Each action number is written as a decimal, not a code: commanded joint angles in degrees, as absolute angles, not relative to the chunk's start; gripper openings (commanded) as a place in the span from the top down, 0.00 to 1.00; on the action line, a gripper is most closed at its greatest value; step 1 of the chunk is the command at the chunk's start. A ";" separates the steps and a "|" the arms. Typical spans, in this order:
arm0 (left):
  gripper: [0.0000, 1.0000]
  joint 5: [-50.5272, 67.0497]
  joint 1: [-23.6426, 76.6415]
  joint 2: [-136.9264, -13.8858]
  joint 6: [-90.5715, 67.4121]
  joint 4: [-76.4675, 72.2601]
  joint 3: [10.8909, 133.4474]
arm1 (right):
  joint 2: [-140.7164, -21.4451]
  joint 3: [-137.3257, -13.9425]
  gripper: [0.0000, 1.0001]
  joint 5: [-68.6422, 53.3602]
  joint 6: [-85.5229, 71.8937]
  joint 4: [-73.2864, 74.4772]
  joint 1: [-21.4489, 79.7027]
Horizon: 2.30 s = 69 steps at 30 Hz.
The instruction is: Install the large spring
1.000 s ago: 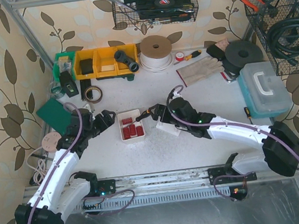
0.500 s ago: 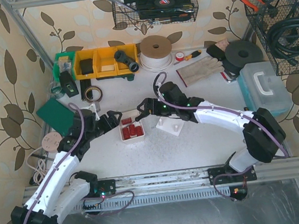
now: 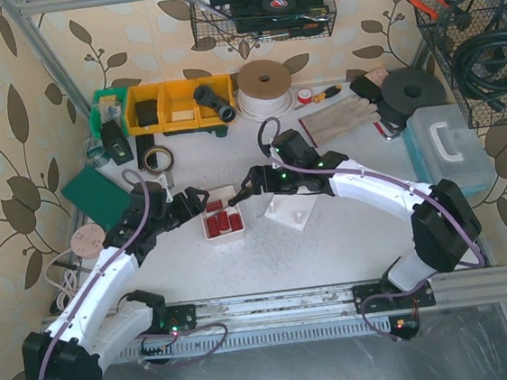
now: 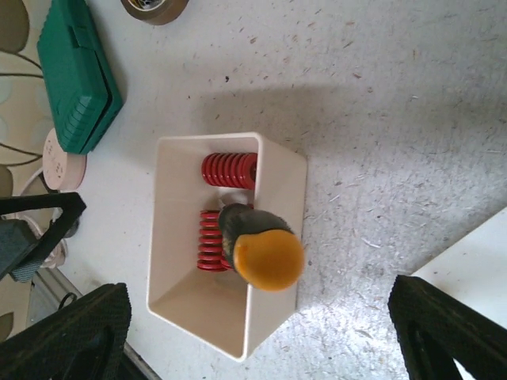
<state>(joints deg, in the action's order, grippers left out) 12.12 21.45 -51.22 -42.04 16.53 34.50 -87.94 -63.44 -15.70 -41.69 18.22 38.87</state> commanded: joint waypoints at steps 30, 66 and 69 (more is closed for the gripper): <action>0.14 10.81 21.71 -52.82 -41.39 17.12 37.20 | -99.34 -69.84 0.27 -21.97 -38.21 15.62 37.53; 0.15 9.76 21.71 -53.64 -41.17 17.58 37.63 | -88.49 -73.22 1.00 -17.69 -36.65 23.77 33.25; 0.15 9.44 21.71 -53.41 -41.15 17.25 37.53 | -85.68 -72.46 1.00 -17.95 -37.62 19.76 29.32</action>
<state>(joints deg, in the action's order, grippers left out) 10.55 21.45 -53.49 -42.04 17.67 35.24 -89.43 -70.96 -19.62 -37.63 22.90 33.21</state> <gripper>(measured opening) 0.848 0.223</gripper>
